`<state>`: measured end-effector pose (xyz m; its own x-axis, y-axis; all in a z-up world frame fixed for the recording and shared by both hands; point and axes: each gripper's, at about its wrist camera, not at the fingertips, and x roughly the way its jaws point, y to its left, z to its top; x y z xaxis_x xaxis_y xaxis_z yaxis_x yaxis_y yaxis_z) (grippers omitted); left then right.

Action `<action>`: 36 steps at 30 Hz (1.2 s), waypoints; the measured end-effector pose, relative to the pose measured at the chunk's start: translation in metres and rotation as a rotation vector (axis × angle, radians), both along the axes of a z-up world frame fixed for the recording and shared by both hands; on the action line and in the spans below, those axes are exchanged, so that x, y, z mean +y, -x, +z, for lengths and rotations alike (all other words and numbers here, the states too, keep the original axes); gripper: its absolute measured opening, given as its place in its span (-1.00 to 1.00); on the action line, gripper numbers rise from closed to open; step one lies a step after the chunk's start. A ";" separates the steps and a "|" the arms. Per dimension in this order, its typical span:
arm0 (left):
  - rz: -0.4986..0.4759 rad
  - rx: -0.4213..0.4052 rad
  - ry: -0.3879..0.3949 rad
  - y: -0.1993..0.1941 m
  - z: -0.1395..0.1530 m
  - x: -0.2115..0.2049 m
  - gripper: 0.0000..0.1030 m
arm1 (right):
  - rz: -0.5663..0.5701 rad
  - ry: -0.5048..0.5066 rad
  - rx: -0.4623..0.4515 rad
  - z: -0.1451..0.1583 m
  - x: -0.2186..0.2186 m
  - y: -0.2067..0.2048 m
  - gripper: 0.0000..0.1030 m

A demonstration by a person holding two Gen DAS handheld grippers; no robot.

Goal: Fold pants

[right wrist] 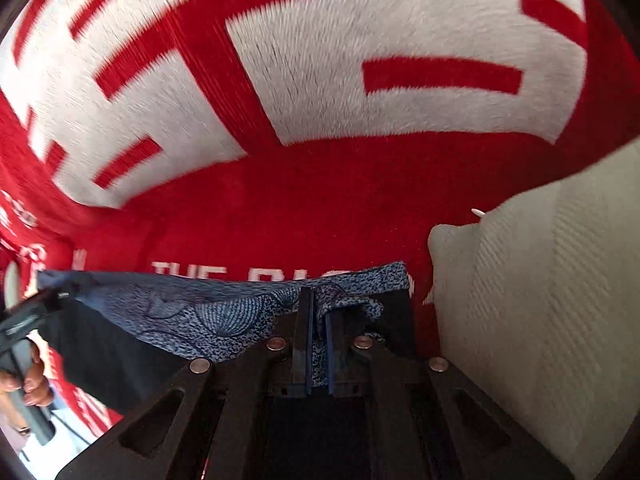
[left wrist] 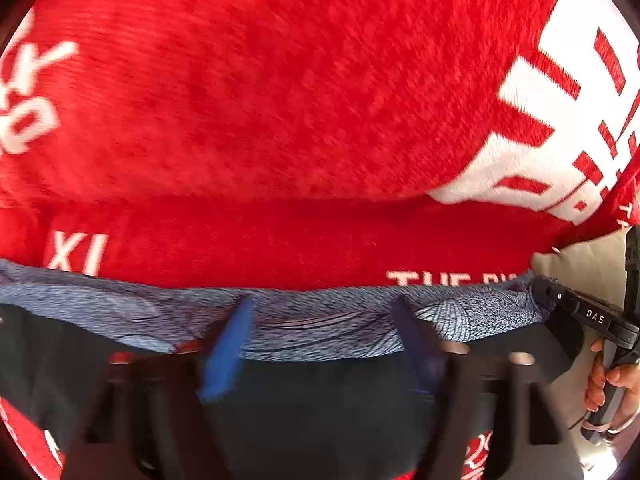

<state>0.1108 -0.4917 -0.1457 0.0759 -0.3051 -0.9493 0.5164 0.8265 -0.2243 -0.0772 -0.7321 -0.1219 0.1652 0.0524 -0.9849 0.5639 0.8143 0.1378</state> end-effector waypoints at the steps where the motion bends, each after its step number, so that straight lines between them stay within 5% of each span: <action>1: -0.005 -0.005 -0.004 0.000 0.002 0.003 0.48 | -0.009 0.011 0.015 -0.001 -0.002 -0.001 -0.64; 5: -0.037 -0.026 -0.052 0.004 0.013 0.016 0.48 | -0.098 -0.023 -0.038 0.017 -0.012 0.002 0.33; 7: -0.066 -0.056 -0.085 0.011 0.020 0.024 0.48 | -0.126 0.005 -0.109 0.045 -0.010 0.006 0.43; 11: -0.104 -0.071 -0.145 0.025 0.015 0.035 0.48 | -0.149 0.061 -0.189 0.089 0.004 0.022 0.32; 12: -0.108 -0.071 -0.156 0.027 0.012 0.037 0.48 | -0.145 0.058 -0.190 0.092 0.009 0.025 0.15; 13: -0.112 -0.071 -0.170 0.031 0.007 0.038 0.48 | -0.133 0.058 -0.180 0.091 0.015 0.028 -0.27; 14: -0.117 -0.073 -0.182 0.035 0.001 0.038 0.48 | -0.116 0.060 -0.148 0.085 0.024 0.031 -0.46; 18: -0.118 -0.062 -0.221 0.053 -0.025 0.028 0.48 | -0.096 0.019 -0.075 0.043 0.045 0.027 -0.50; 22: -0.117 -0.062 -0.225 0.069 -0.041 0.034 0.52 | -0.059 0.142 0.018 -0.001 0.045 0.020 -0.51; 25: -0.130 -0.070 -0.216 0.074 -0.040 0.040 0.54 | -0.124 0.183 0.069 -0.017 0.024 0.038 -0.83; 27: -0.121 -0.049 -0.225 0.068 -0.035 0.043 0.54 | -0.175 0.153 0.056 -0.012 0.016 0.049 -0.82; 31: -0.044 -0.130 -0.214 0.039 -0.015 0.059 0.54 | -0.178 0.127 0.063 0.000 0.034 0.051 -0.64; 36: 0.060 -0.114 -0.267 -0.004 -0.038 0.074 0.54 | -0.082 0.039 -0.053 0.001 0.076 0.027 -0.45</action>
<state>0.1146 -0.4178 -0.1836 0.1967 -0.0375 -0.9798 0.4740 0.8784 0.0615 -0.1043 -0.6562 -0.1208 0.2193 -0.0018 -0.9756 0.6214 0.7712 0.1383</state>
